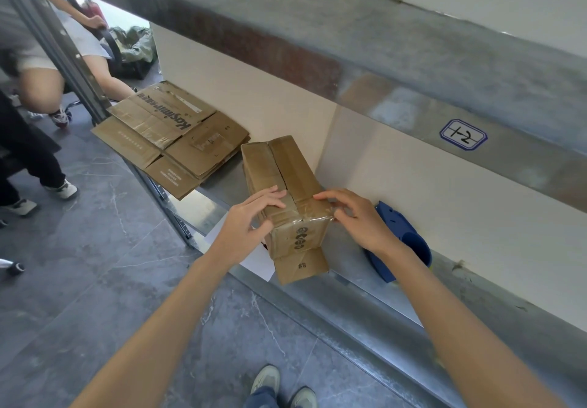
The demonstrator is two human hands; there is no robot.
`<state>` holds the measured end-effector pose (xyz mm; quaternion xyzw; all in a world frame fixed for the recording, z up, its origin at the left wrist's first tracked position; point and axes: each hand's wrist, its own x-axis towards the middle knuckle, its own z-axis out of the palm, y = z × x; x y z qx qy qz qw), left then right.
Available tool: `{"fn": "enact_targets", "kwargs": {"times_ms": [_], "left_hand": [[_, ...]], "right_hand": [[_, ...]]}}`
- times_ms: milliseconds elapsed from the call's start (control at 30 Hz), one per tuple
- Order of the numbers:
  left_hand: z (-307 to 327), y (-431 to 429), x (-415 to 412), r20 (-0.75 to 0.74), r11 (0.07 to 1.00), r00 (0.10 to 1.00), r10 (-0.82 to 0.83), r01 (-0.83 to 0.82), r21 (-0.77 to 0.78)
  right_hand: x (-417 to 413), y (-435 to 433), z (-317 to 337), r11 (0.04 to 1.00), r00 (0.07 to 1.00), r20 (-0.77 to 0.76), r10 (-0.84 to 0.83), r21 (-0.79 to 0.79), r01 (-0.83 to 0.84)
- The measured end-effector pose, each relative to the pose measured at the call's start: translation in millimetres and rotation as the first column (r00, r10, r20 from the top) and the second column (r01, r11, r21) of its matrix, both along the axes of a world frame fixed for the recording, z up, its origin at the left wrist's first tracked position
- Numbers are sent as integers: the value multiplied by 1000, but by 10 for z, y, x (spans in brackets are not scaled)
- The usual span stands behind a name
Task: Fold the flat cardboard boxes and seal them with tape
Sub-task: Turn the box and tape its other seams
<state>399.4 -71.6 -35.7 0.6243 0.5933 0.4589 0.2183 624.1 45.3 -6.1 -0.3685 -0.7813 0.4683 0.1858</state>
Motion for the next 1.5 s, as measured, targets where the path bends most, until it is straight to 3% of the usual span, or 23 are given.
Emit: {"fn": "enact_targets", "kwargs": {"times_ms": [433, 667, 867, 967, 1167, 1333, 1500], "left_hand": [[-14, 41, 25, 3, 1000, 1000, -12, 12, 28], [-48, 54, 82, 85, 999, 995, 42, -42, 0], [-49, 67, 174, 86, 992, 989, 123, -125, 12], [-16, 76, 81, 91, 997, 993, 80, -80, -8], [13, 60, 130, 33, 996, 995, 89, -90, 27], [77, 33, 6, 68, 996, 998, -9, 15, -91], [54, 41, -39, 15, 992, 999, -46, 47, -113]], "right_hand": [[-103, -18, -159, 989, 986, -79, -146, 17, 148], [-67, -9, -64, 994, 994, -29, -103, -25, 102], [-133, -83, -124, 975, 972, -95, -216, -81, 209], [-83, -49, -97, 974, 974, -107, -201, -123, 188], [-117, -83, -118, 977, 975, -69, -213, -40, 211], [56, 7, -63, 988, 999, -27, -26, -154, 21], [90, 137, -51, 1000, 998, 70, -1, -13, 2]]}}
